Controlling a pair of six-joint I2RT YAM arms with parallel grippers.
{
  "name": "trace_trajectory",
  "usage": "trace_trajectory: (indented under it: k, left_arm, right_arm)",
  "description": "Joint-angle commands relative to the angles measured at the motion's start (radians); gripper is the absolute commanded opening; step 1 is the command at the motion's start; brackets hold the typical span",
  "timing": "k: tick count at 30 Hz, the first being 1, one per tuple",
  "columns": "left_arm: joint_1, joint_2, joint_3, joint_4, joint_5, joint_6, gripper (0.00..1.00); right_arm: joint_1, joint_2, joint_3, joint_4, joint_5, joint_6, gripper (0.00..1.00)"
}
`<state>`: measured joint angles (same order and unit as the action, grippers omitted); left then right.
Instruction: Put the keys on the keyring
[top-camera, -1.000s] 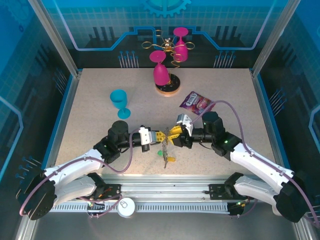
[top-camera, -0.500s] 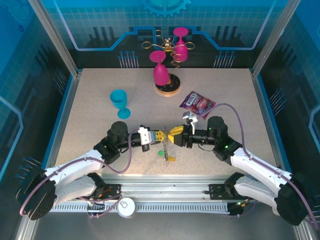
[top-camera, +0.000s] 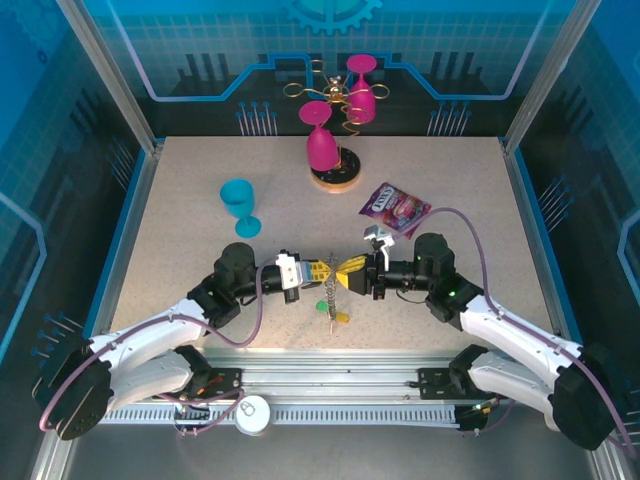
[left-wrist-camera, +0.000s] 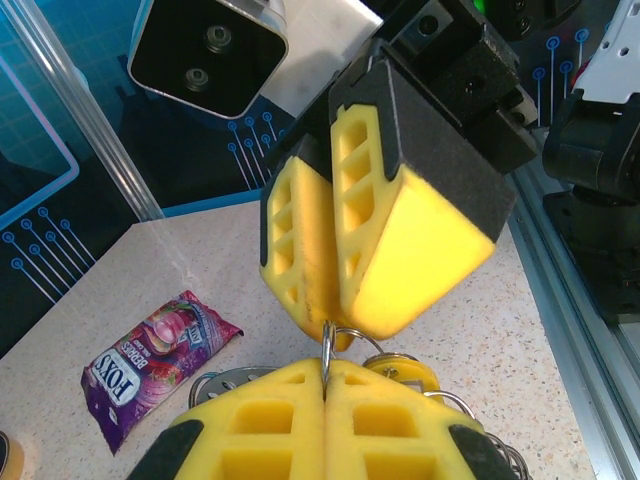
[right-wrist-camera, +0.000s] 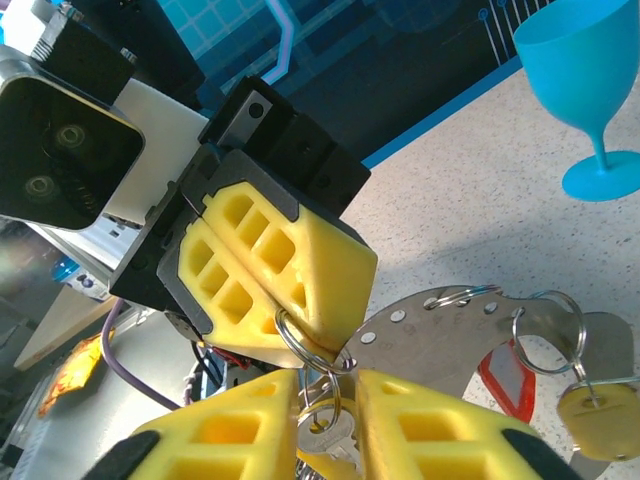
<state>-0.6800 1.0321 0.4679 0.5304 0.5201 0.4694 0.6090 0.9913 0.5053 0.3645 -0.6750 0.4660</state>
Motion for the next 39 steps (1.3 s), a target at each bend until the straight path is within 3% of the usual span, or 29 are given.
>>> trace_trajectory:
  k: [1,8,15,21,27,32,39]
  left_arm:
    - [-0.005,-0.006,-0.01,0.068,0.029,-0.015,0.0]
    - [-0.004,-0.003,-0.009,0.092,0.036,-0.032,0.0]
    - [-0.004,0.02,0.008,0.135,0.073,-0.077,0.0]
    - [-0.005,0.029,0.004,0.138,0.066,-0.067,0.0]
    - [-0.005,0.031,-0.003,0.141,0.057,-0.061,0.0]
    - [-0.005,0.031,-0.001,0.141,0.06,-0.064,0.0]
    - [-0.005,0.036,0.0,0.14,0.065,-0.067,0.0]
  right_arm:
    - [-0.003,0.01,-0.004,0.015,-0.037,-0.003,0.18]
    - [-0.005,0.026,-0.012,0.03,-0.032,-0.007,0.0]
    - [-0.003,0.098,0.002,0.113,-0.067,0.033,0.0]
    - [-0.005,0.075,0.009,0.057,-0.04,0.002,0.25]
    - [-0.008,-0.022,0.033,-0.138,0.06,-0.148,0.41]
    - [-0.005,-0.117,0.031,-0.223,0.142,-0.349,0.43]
    - [0.043,-0.149,0.039,-0.22,0.178,-0.614,0.38]
